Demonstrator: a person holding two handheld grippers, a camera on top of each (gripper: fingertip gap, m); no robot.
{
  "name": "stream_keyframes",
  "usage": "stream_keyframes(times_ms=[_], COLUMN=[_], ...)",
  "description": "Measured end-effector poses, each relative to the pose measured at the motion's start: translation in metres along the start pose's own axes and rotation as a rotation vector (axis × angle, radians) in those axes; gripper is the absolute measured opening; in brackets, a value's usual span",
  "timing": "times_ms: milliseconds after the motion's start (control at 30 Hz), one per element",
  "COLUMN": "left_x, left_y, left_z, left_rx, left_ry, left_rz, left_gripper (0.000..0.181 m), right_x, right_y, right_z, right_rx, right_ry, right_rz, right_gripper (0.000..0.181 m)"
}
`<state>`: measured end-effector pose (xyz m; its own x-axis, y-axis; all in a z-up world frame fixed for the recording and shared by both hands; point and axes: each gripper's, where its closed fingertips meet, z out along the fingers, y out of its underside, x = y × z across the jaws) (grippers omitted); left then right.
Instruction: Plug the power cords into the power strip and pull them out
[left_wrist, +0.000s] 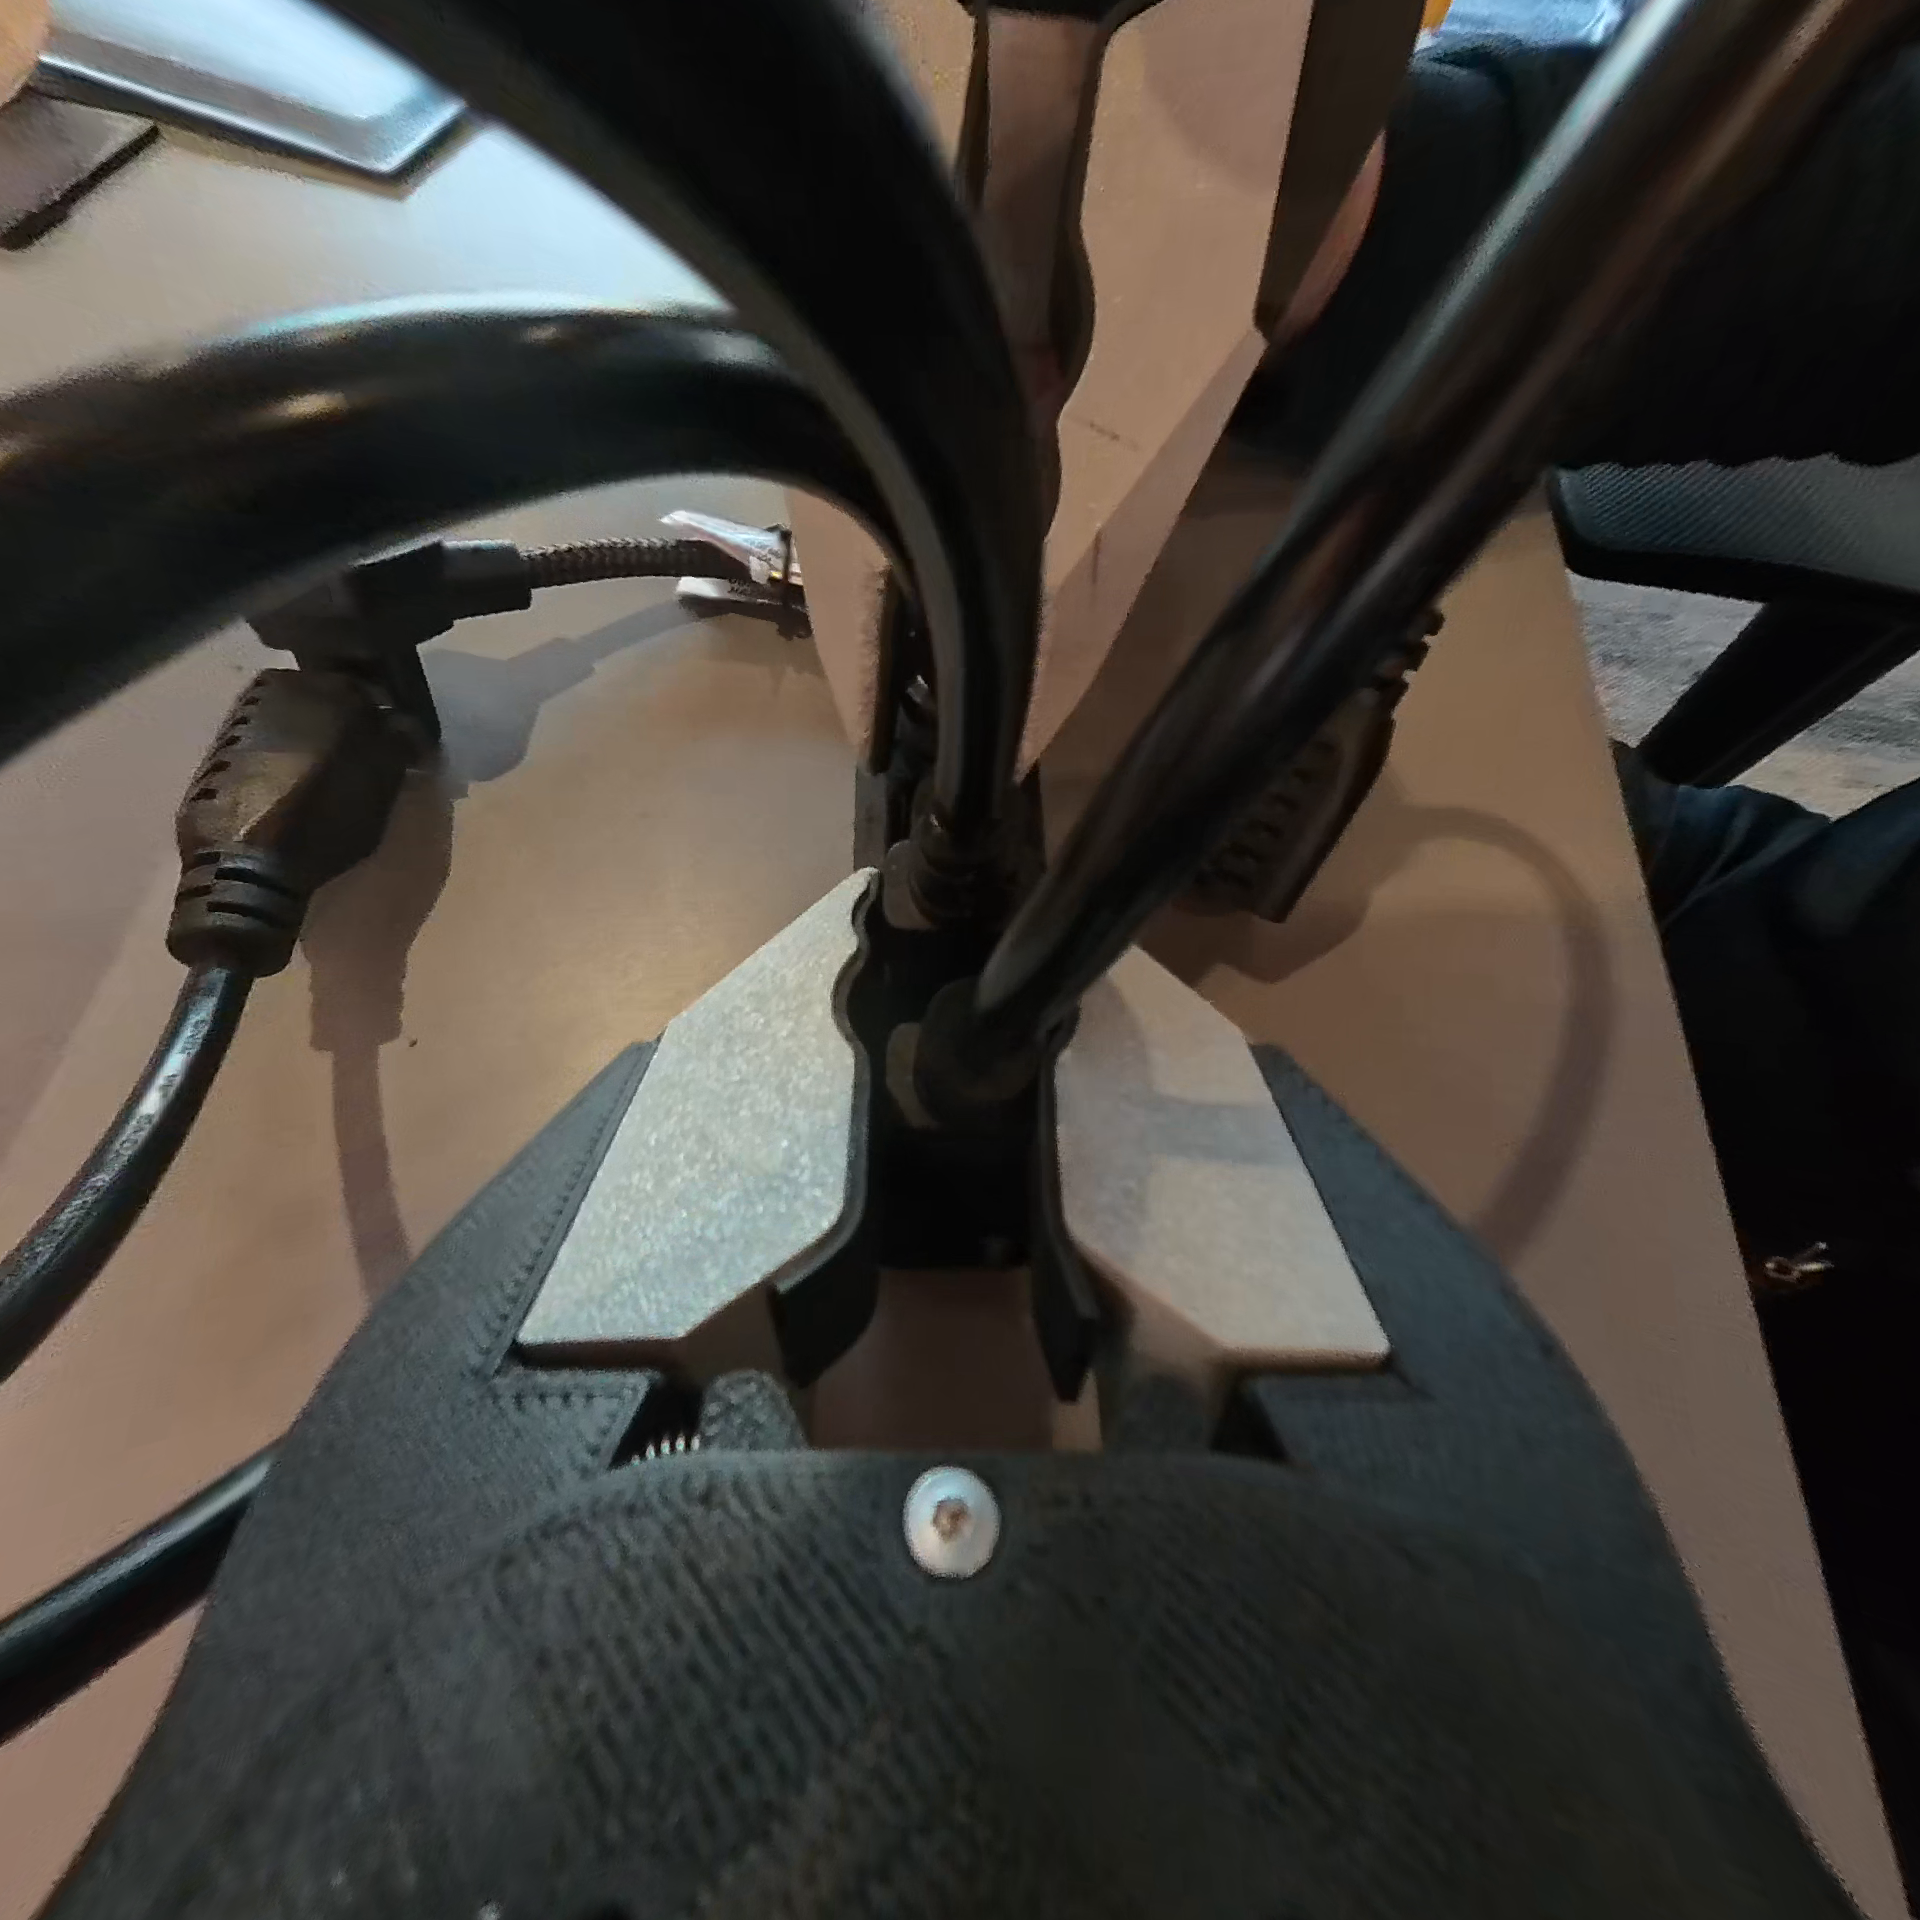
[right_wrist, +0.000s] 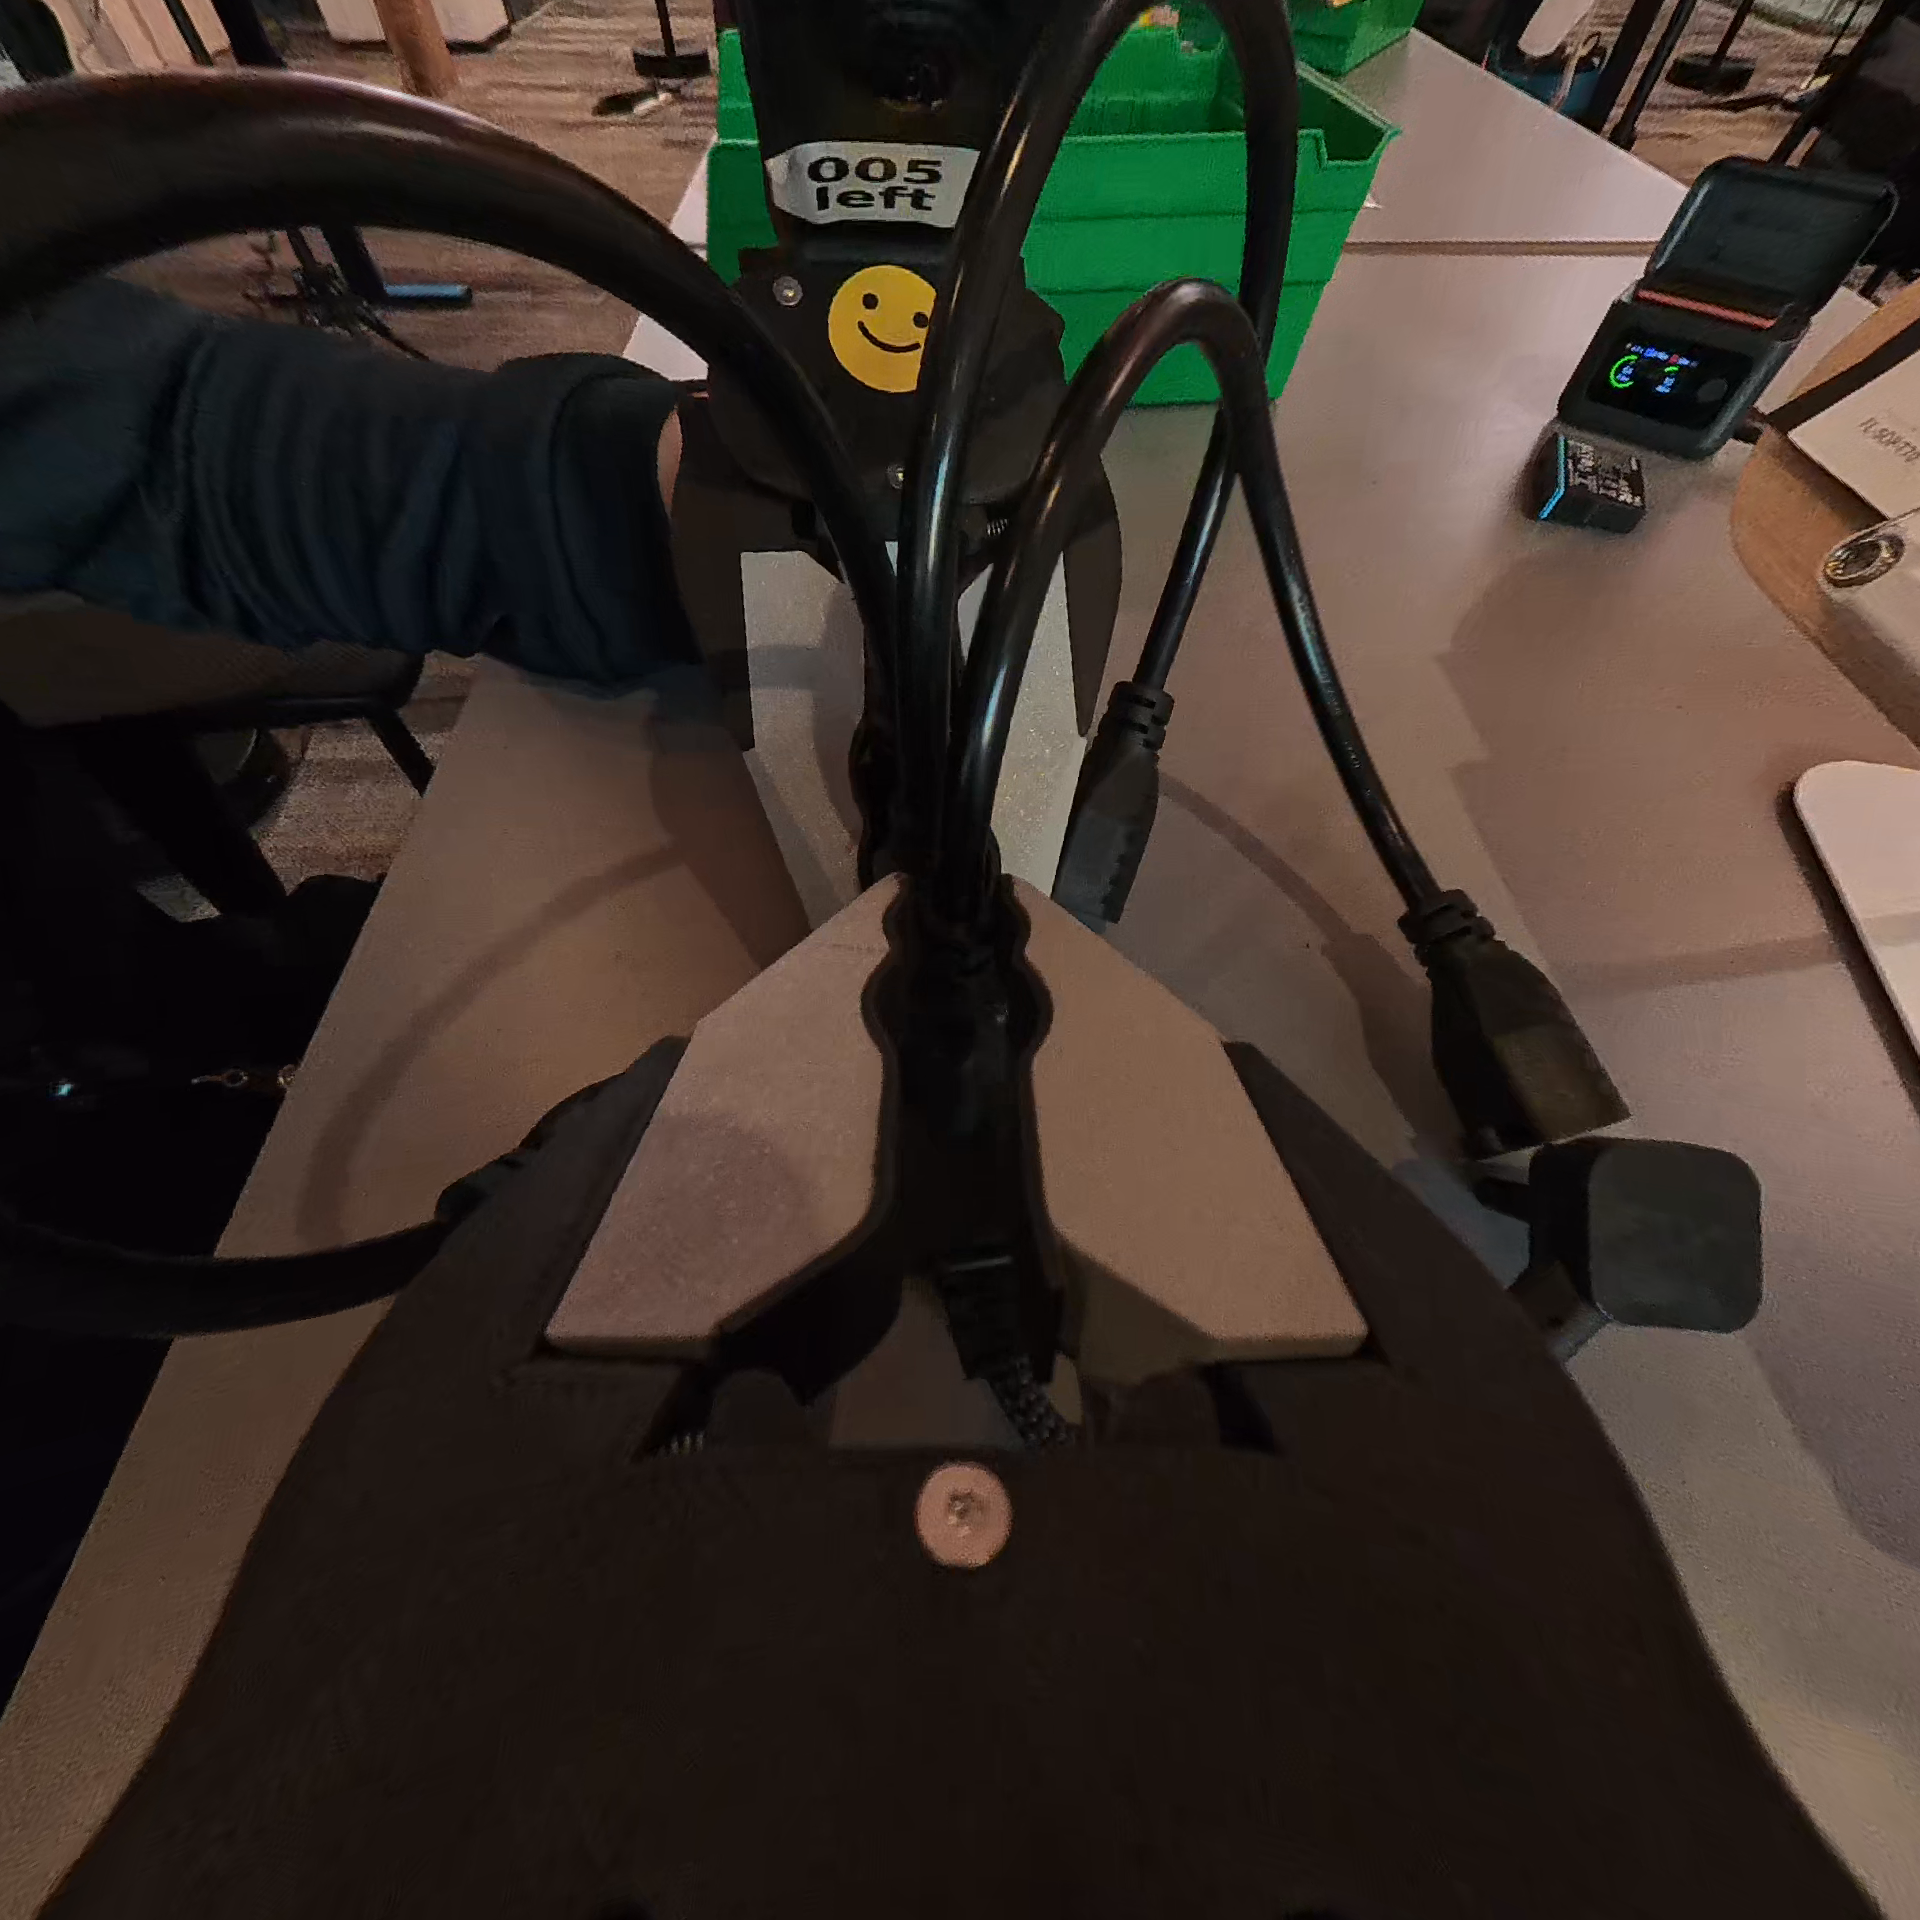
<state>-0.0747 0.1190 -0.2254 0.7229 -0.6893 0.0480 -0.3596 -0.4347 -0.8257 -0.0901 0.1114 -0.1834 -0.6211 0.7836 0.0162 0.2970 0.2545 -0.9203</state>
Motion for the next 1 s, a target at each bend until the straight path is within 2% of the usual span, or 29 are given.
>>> stream_keyframes(times_ms=[167, 400, 667, 800, 900, 1000], left_x=[0.000, 0.000, 0.000, 0.004, 0.003, 0.002], left_y=[0.000, -0.001, 0.000, 0.001, 0.001, -0.001], left_z=[-0.001, -0.001, 0.001, 0.000, -0.002, -0.001], left_rx=[-0.012, 0.026, 0.000, -0.014, -0.012, 0.006], left_ry=[-0.016, 0.025, -0.022, -0.002, 0.017, 0.024], left_rz=[0.019, -0.040, 0.018, 0.008, -0.057, -0.077], left_gripper=[0.026, 0.025, 0.026, 0.026, 0.026, 0.025], right_x=[-0.001, 0.001, -0.003, -0.005, -0.003, -0.001], right_y=[0.003, -0.002, -0.001, -0.001, -0.004, -0.004], right_z=[-0.005, 0.002, 0.008, 0.007, 0.009, 0.008], right_rx=[-0.038, 0.041, 0.021, 0.034, 0.100, 0.089], right_ry=[0.000, -0.026, -0.028, -0.103, -0.193, -0.163], right_rz=[-0.039, 0.050, 0.024, 0.095, 0.252, 0.229], right_gripper=[0.013, 0.013, 0.016, 0.014, 0.013, 0.013])
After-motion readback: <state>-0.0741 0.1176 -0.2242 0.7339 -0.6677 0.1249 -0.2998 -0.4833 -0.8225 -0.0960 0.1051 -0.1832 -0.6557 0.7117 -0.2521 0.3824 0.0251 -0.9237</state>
